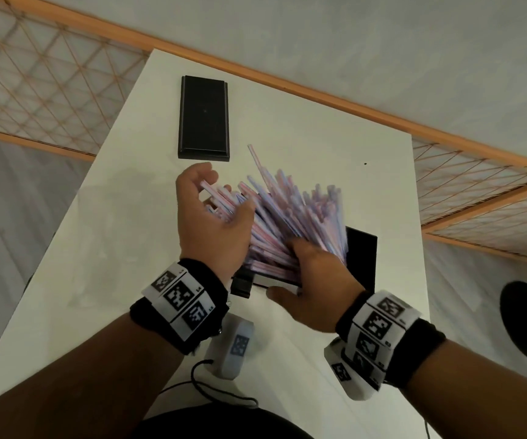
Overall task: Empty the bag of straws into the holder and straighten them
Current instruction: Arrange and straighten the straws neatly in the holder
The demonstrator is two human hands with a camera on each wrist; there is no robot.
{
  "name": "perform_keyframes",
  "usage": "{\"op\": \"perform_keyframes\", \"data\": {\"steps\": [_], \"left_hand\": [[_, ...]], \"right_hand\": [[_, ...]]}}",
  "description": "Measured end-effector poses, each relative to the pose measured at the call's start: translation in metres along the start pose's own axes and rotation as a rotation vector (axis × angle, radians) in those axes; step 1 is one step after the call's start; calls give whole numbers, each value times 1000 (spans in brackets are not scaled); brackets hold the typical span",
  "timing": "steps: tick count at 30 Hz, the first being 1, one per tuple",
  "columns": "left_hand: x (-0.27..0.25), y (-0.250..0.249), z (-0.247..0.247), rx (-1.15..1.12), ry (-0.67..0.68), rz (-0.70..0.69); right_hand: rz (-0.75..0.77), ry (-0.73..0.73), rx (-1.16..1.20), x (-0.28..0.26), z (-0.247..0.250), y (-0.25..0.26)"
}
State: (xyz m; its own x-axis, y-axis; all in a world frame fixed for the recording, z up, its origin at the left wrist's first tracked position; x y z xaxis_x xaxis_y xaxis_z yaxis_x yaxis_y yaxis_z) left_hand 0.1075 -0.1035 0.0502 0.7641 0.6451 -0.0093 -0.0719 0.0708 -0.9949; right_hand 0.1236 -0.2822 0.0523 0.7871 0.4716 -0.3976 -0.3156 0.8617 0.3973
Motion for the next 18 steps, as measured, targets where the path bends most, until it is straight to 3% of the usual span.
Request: {"op": "perform_keyframes", "data": {"steps": [3, 6, 9, 12, 16, 18], "left_hand": [[2, 0, -1, -15, -10, 37], [3, 0, -4, -111, -33, 50], [4, 2, -8, -185, -61, 83], [5, 2, -13, -203, -25, 104], [5, 3, -8, -186, -44, 126], [5, 7, -4, -180, -58, 129]], "right_hand": [[92, -110, 5, -23, 7, 7], [177, -325, 50, -47, 21, 5], [111, -428, 61, -50, 33, -11], [-31, -342, 44, -37, 28, -22], [10, -116, 155, -19, 6, -20], [-18, -81, 104, -13, 4, -27]]}}
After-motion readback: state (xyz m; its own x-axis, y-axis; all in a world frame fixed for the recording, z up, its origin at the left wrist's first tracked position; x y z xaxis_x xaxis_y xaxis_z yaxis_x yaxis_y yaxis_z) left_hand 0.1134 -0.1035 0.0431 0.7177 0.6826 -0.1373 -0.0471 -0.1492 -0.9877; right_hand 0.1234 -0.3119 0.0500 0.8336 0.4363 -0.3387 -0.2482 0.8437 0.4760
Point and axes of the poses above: each hand's wrist, its own x-axis towards the middle knuckle, its own z-axis out of the back of the hand, y = z × x, the point moved 4 cm from there along x, towards the middle knuckle, and after that the axes turned 3 degrees about -z, right-handed, at the moved point
